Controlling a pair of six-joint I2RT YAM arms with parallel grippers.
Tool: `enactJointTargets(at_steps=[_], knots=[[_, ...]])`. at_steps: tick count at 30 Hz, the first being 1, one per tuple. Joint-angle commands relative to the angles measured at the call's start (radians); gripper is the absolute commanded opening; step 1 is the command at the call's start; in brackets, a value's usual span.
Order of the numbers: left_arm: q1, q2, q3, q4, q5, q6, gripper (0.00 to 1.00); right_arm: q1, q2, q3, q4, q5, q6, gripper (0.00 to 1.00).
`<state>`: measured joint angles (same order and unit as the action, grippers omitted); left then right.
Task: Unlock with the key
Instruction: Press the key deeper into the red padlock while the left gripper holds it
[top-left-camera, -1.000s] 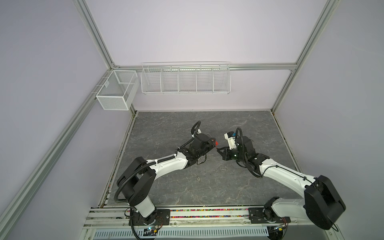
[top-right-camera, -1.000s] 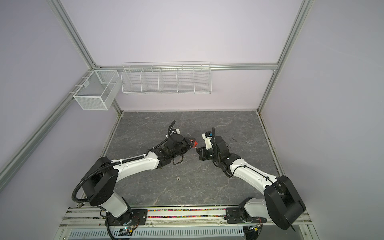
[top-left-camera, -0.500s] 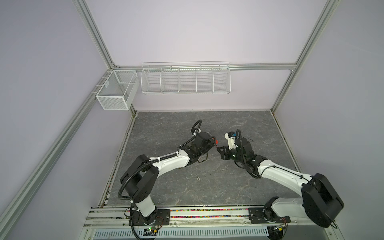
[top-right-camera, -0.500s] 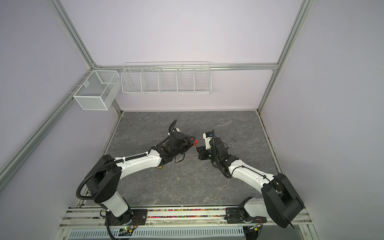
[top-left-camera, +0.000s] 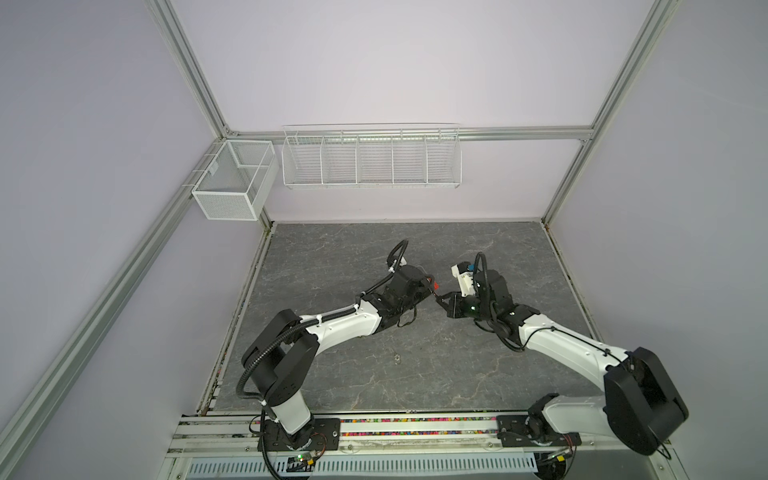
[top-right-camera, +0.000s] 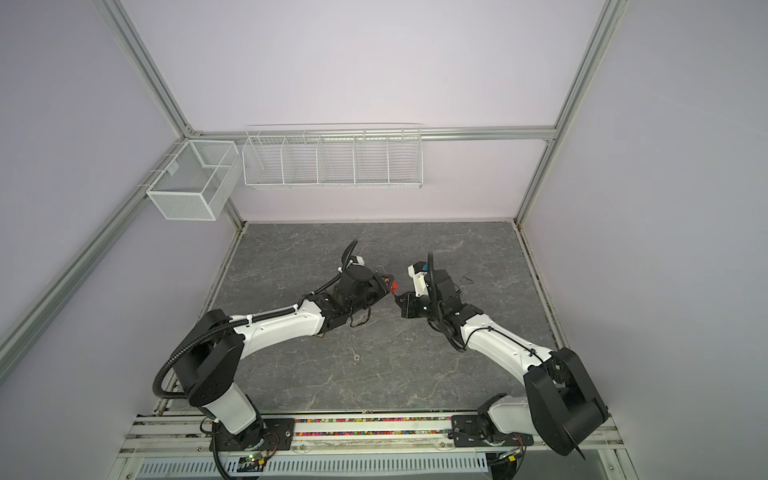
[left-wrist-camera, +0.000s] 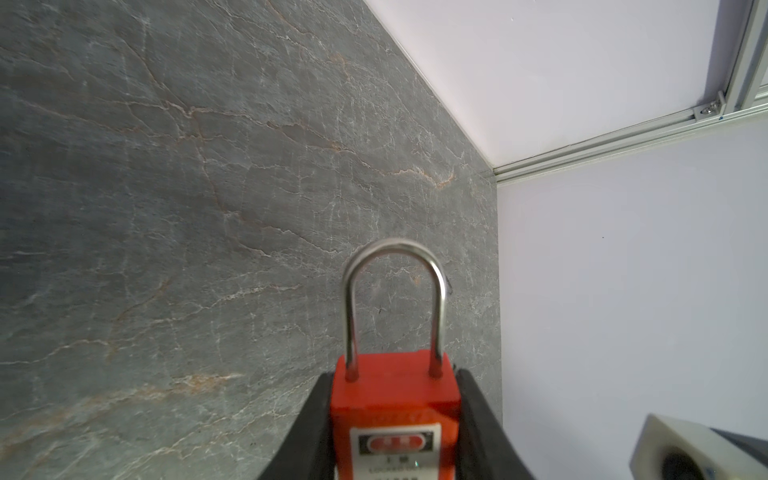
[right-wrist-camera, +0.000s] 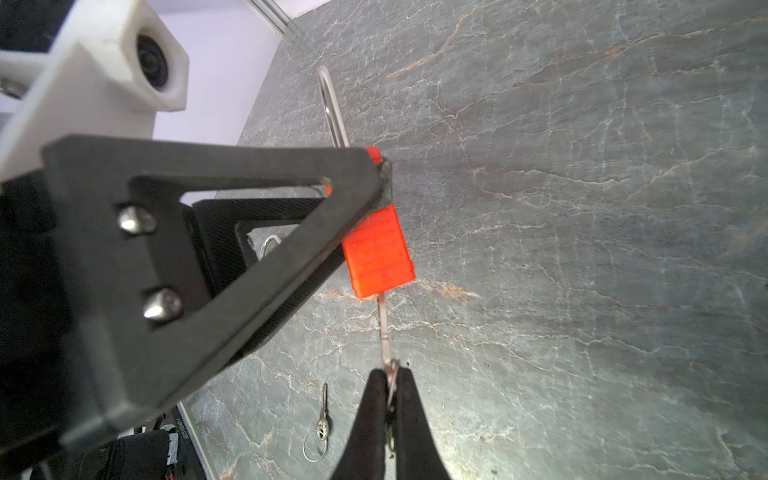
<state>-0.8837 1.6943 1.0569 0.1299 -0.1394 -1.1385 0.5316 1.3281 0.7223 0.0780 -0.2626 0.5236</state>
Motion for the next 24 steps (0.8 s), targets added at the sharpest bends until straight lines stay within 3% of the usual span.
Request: enactJointTargets(at_steps=[1, 6, 11, 16, 24], knots=[[-0.065, 0.003, -0.015, -0.058, 0.124, -0.014, 0.00, -0.023, -0.025, 0.028, 0.249, 0.092, 0.030, 0.06], [-0.063, 0.004, -0.003, 0.049, 0.198, -0.068, 0.00, 0.011, -0.005, -0.031, 0.359, 0.128, 0.035, 0.06], [-0.057, -0.008, 0.015, 0.021, 0.269, -0.085, 0.00, 0.020, 0.014, -0.043, 0.387, 0.145, 0.019, 0.06], [-0.055, 0.000, -0.008, -0.022, 0.301, -0.026, 0.00, 0.002, -0.026, 0.020, 0.296, 0.116, -0.033, 0.06], [-0.051, 0.019, 0.010, -0.019, 0.490, 0.082, 0.00, -0.048, -0.080, 0.047, 0.239, 0.034, -0.173, 0.06]])
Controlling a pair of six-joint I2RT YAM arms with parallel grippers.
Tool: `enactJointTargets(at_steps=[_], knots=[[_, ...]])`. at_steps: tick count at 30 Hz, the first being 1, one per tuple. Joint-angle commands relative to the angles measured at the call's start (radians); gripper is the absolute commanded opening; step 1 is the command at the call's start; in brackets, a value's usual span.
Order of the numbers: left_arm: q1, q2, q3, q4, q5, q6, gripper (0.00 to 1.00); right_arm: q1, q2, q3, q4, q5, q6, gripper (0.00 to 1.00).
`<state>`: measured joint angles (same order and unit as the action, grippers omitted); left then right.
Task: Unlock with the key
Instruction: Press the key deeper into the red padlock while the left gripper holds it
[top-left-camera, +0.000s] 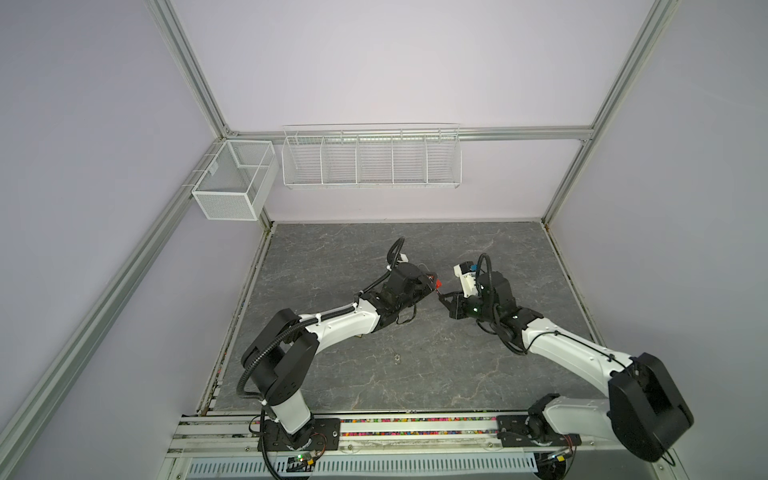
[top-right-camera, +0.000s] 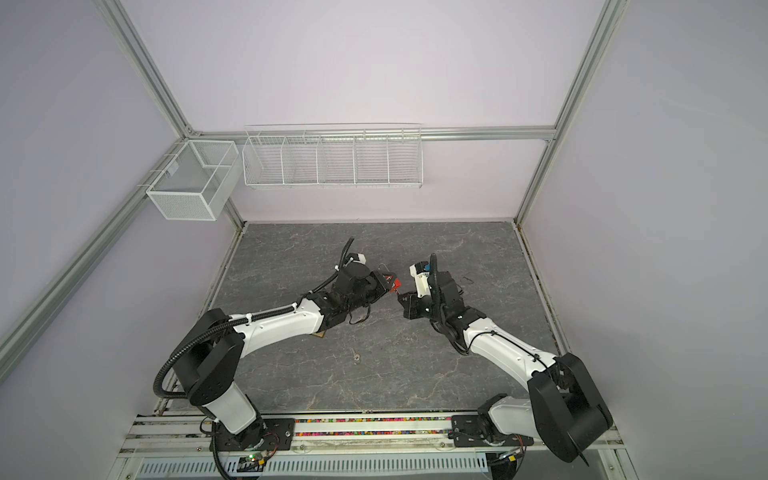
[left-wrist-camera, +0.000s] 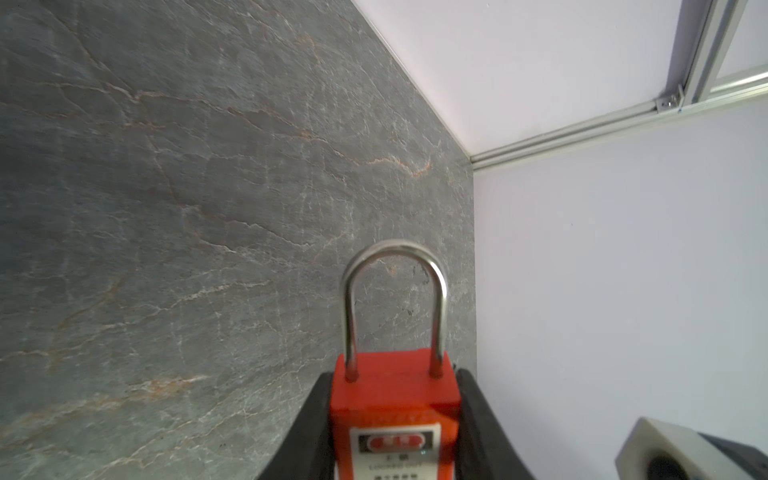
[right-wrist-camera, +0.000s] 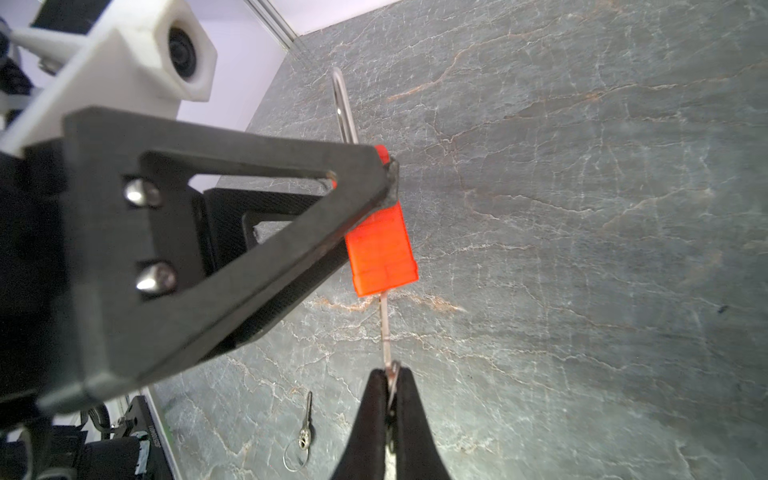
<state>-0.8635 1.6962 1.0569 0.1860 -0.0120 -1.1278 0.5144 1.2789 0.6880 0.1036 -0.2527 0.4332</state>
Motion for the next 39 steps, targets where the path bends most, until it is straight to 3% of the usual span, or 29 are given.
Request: enactJointTargets(at_steps=[1, 5, 9, 16, 22, 27, 34, 39], knots=[[-0.067, 0.017, 0.025, -0.100, 0.387, 0.093, 0.00, -0.034, -0.043, 0.081, 0.199, 0.020, -0.110, 0.06], [-0.031, 0.019, 0.038, -0.142, 0.455, 0.094, 0.00, -0.028, -0.071, 0.101, 0.126, 0.007, -0.204, 0.06], [-0.010, 0.029, 0.049, -0.163, 0.464, 0.067, 0.00, -0.002, -0.091, 0.110, 0.065, 0.078, -0.261, 0.06], [-0.010, 0.049, 0.019, -0.026, 0.391, -0.107, 0.00, 0.030, -0.087, 0.059, 0.144, 0.187, -0.161, 0.06], [-0.032, 0.040, -0.017, 0.005, 0.266, -0.153, 0.00, 0.053, -0.047, 0.088, 0.148, 0.249, -0.079, 0.06], [-0.073, 0.045, 0.034, -0.081, 0.201, -0.077, 0.00, 0.062, -0.016, 0.127, 0.134, 0.256, -0.051, 0.06], [-0.081, 0.019, 0.004, -0.078, 0.195, -0.055, 0.00, 0.053, -0.012, 0.133, 0.109, 0.272, -0.058, 0.06], [-0.080, 0.007, -0.036, -0.006, 0.206, -0.048, 0.00, -0.011, 0.002, 0.118, 0.176, 0.141, 0.018, 0.06]])
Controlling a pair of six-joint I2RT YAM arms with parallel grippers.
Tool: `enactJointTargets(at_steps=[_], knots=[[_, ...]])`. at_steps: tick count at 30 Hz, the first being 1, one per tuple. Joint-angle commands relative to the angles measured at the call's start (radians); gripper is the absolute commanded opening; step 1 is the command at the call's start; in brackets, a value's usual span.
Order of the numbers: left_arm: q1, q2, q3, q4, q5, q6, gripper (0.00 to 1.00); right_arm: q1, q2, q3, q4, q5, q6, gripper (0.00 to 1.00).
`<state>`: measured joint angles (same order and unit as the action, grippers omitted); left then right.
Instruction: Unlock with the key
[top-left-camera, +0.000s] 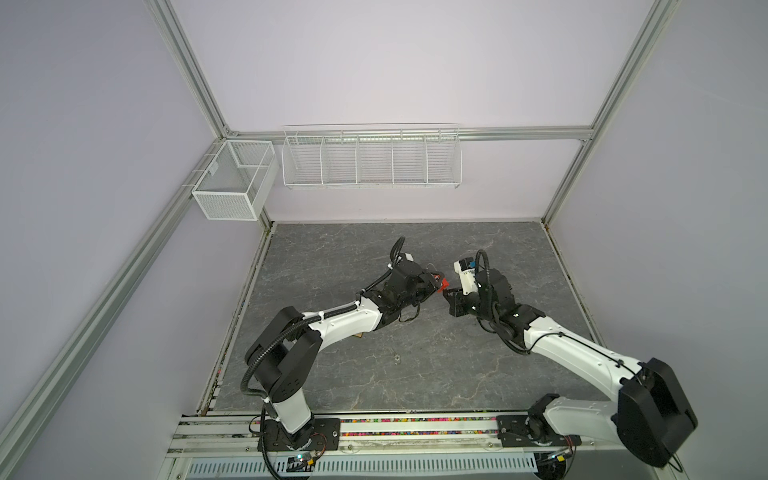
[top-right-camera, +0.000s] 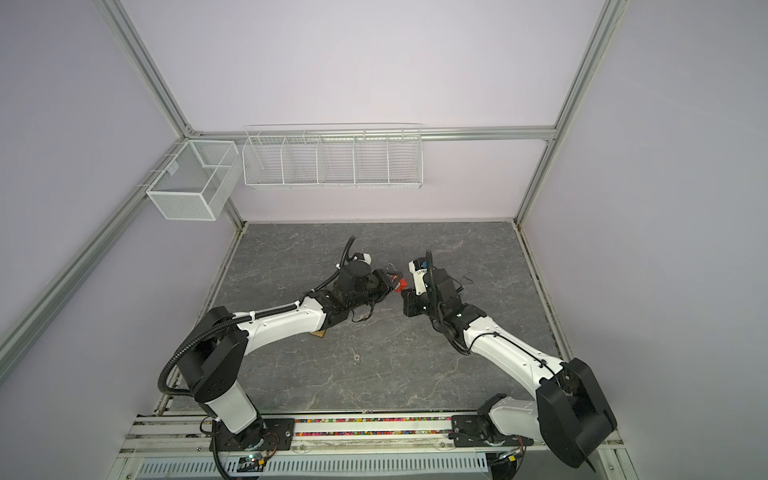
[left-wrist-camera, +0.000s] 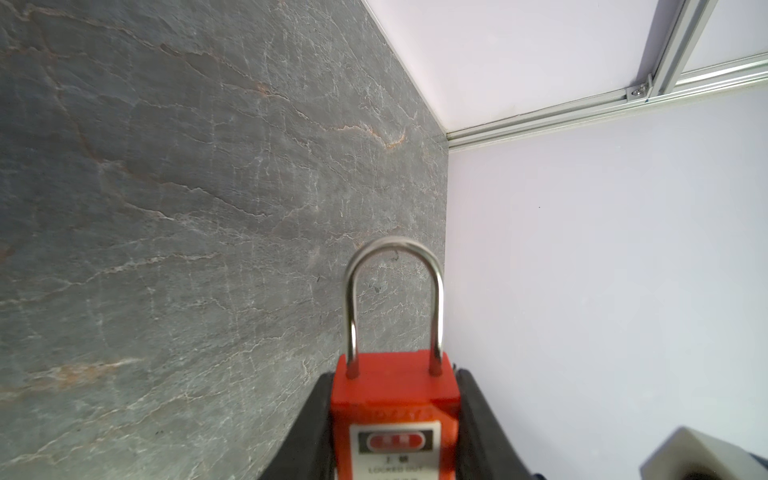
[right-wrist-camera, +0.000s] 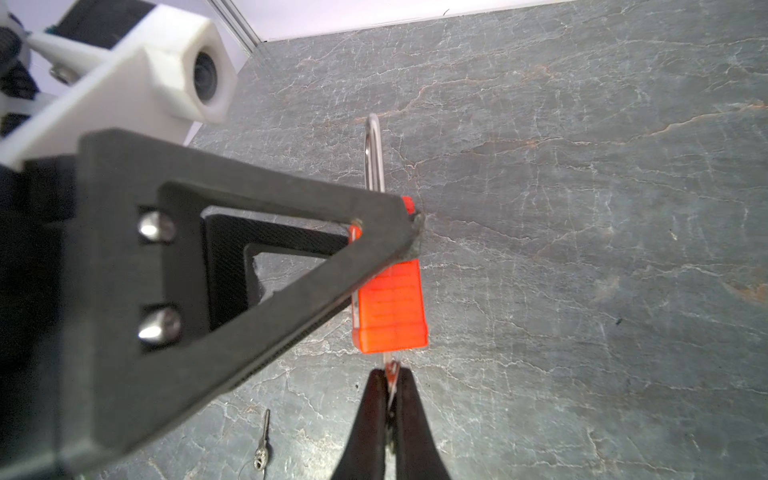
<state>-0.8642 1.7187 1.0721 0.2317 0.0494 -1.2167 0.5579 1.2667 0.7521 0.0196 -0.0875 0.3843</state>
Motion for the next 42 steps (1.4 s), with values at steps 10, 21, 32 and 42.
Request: enactJointTargets(at_steps=[10, 21, 32, 42], knots=[[-0.062, -0.063, -0.147, 0.121, 0.128, 0.169, 0.00, -0.152, 0.062, -0.018, 0.579, -0.416, 0.296, 0.06], [0.000, -0.088, -0.235, 0.353, 0.222, 0.253, 0.00, -0.170, 0.125, -0.085, 0.879, -0.539, 0.475, 0.06], [0.045, -0.039, -0.303, 0.684, 0.409, 0.311, 0.00, -0.184, 0.249, -0.109, 1.258, -0.612, 0.693, 0.06], [0.100, 0.045, -0.298, 0.976, 0.572, 0.219, 0.00, -0.186, 0.318, -0.104, 1.412, -0.607, 0.783, 0.06]])
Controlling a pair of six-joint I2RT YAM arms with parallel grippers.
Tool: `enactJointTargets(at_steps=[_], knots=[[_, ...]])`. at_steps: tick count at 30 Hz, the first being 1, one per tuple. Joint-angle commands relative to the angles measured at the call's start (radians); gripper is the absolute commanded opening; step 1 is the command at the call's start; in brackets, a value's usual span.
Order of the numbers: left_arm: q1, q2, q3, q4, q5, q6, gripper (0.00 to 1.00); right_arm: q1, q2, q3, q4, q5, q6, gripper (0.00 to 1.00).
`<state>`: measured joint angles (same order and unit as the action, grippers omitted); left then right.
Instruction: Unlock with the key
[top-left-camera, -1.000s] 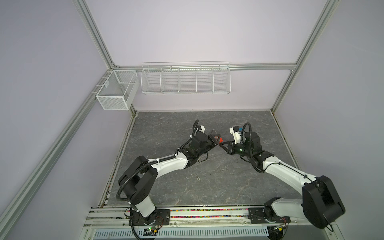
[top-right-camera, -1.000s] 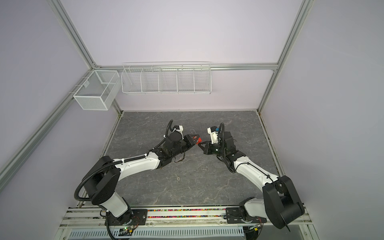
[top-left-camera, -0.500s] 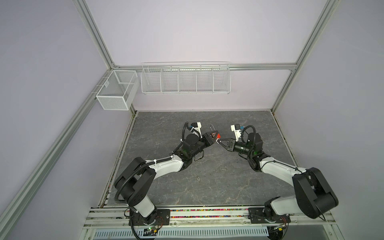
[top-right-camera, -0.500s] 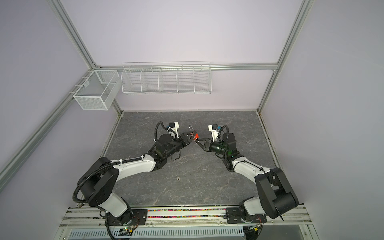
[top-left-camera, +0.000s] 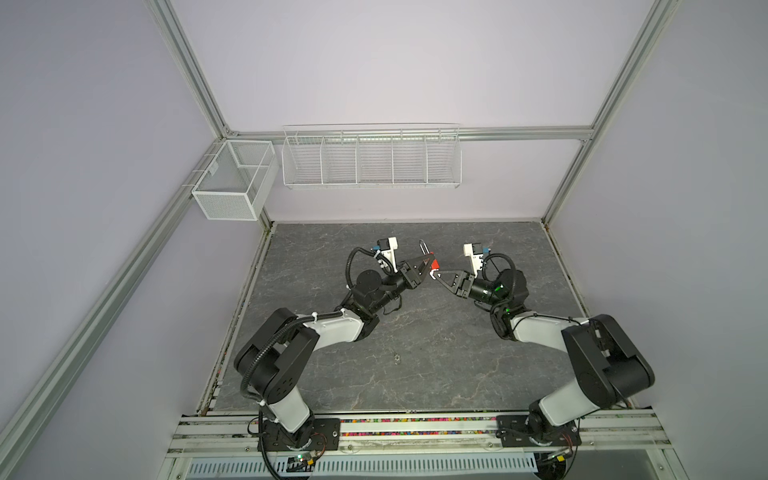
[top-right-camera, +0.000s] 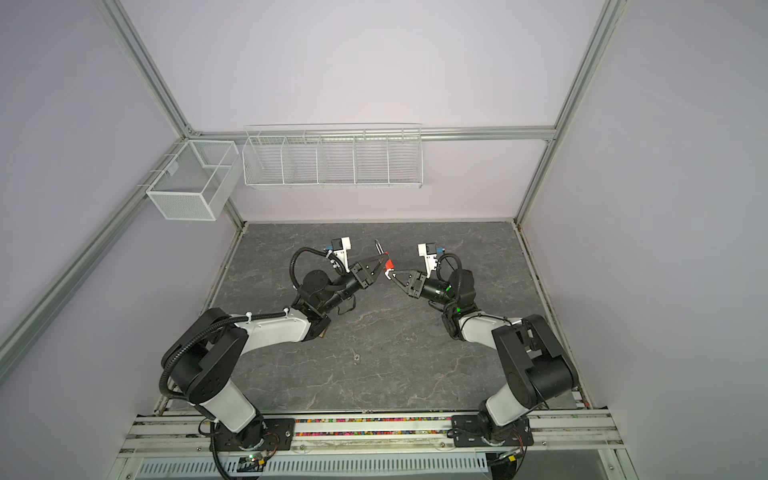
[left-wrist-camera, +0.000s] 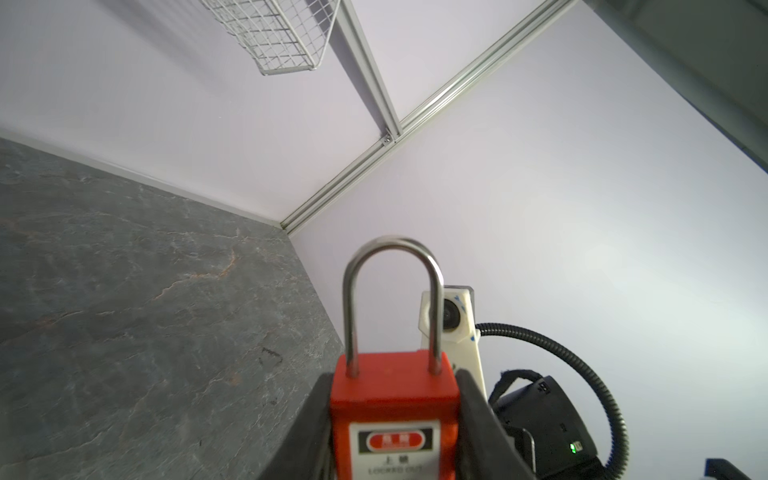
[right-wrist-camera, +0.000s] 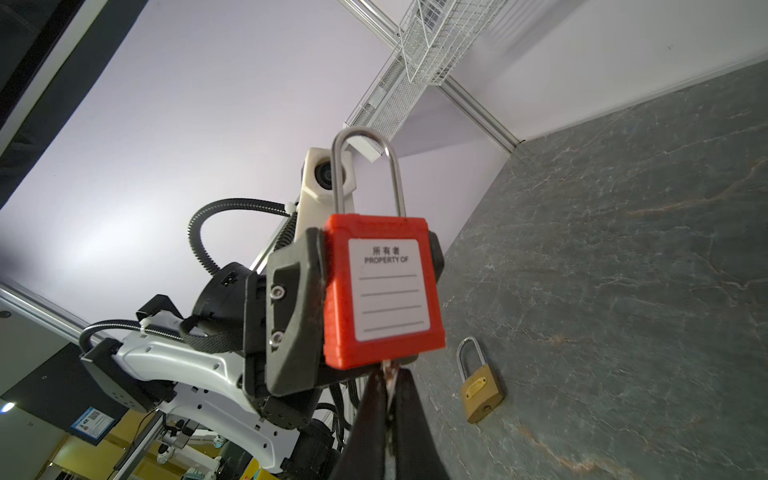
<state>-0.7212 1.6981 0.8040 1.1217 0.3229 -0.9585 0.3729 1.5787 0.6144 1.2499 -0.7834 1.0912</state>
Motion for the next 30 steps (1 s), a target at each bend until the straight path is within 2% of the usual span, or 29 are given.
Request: enactJointTargets(at_steps=[1, 4, 7, 14, 19, 21, 23, 26, 30], knots=[[-0.032, 0.090, -0.026, 0.153, 0.326, -0.076, 0.00, -0.001, 0.004, 0.036, 0.181, 0.087, 0.076, 0.06], [-0.010, 0.141, -0.021, 0.277, 0.358, -0.156, 0.00, -0.001, -0.009, 0.042, 0.181, 0.083, 0.075, 0.06], [-0.006, 0.149, -0.009, 0.289, 0.382, -0.151, 0.00, 0.000, -0.019, 0.047, 0.181, 0.084, 0.082, 0.06], [-0.004, 0.172, 0.069, 0.293, 0.521, -0.139, 0.00, -0.001, -0.020, 0.065, 0.181, 0.085, 0.091, 0.06], [-0.001, 0.186, 0.088, 0.294, 0.546, -0.147, 0.00, -0.003, -0.029, 0.070, 0.181, 0.086, 0.099, 0.08], [0.005, 0.184, 0.089, 0.295, 0.547, -0.154, 0.00, -0.002, -0.028, 0.067, 0.181, 0.089, 0.102, 0.18], [0.013, 0.179, 0.086, 0.293, 0.546, -0.160, 0.00, -0.003, -0.028, 0.062, 0.181, 0.093, 0.104, 0.34], [0.040, 0.167, 0.071, 0.286, 0.525, -0.174, 0.00, -0.004, -0.028, 0.049, 0.181, 0.101, 0.103, 0.54], [0.093, 0.139, 0.043, 0.216, 0.480, -0.162, 0.00, -0.006, -0.036, 0.018, 0.180, 0.091, 0.101, 0.61]])
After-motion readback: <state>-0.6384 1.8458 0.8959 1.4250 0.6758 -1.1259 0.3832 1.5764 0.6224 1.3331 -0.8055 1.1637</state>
